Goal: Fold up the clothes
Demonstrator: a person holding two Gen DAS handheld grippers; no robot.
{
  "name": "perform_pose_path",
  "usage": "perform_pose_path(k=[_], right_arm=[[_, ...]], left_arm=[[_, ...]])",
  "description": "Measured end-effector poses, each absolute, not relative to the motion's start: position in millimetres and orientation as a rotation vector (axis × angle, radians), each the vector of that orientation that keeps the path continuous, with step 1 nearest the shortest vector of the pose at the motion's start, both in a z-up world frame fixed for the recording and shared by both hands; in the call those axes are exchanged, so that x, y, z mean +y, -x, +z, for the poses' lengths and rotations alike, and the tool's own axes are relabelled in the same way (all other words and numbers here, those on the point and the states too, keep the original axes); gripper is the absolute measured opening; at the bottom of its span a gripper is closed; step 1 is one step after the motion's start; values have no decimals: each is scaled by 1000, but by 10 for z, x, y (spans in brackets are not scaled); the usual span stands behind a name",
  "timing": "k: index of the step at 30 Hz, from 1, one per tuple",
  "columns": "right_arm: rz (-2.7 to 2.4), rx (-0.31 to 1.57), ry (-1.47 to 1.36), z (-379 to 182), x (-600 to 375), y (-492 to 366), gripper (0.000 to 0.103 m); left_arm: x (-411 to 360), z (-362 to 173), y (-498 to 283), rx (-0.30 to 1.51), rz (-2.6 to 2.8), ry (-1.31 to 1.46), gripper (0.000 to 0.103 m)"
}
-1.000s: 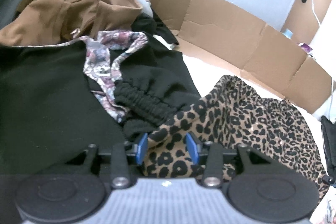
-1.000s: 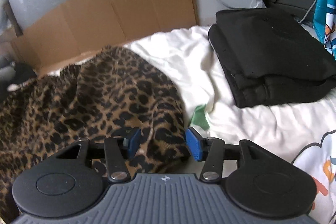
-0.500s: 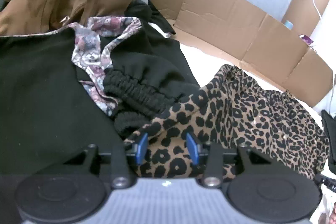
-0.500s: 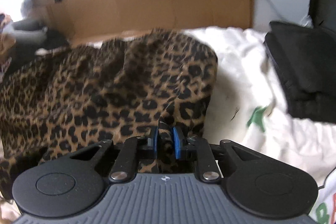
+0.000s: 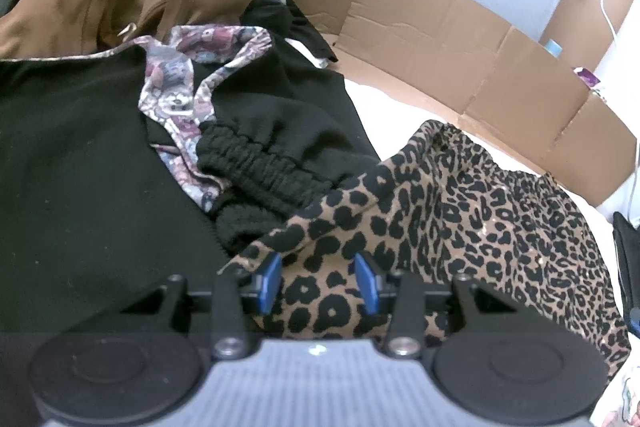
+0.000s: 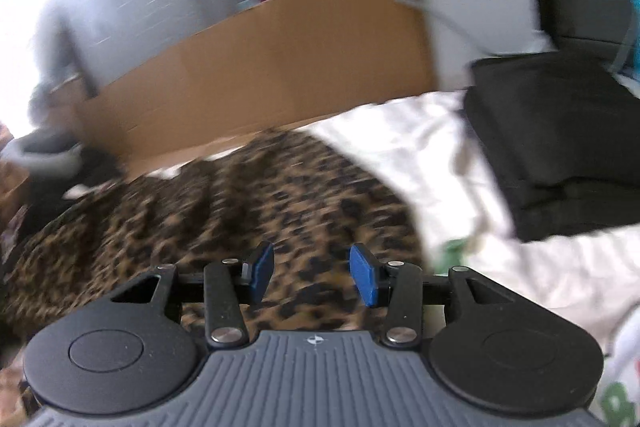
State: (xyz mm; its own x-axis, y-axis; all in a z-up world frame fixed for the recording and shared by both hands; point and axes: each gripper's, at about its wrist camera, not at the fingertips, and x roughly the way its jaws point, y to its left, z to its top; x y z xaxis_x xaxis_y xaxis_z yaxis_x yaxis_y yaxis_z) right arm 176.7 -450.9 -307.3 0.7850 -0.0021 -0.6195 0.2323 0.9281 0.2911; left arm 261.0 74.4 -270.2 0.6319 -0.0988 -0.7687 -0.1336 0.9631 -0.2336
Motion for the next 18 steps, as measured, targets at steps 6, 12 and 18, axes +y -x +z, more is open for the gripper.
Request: perform_pose_path(k=[6,12,18], right_arm=[[-328,698,-403,-3187,-4879,-1727,49],[-324,780,-373,-3351,-4900,-1771,49],[-258,816,-351,-3403,-4757,-1847,49]], left_arm=[[703,-2700,-2612,895,18,261,44],[713,-2721,-2602,900,24,276,44],[696,-2711,-2602,897,15,260,46]])
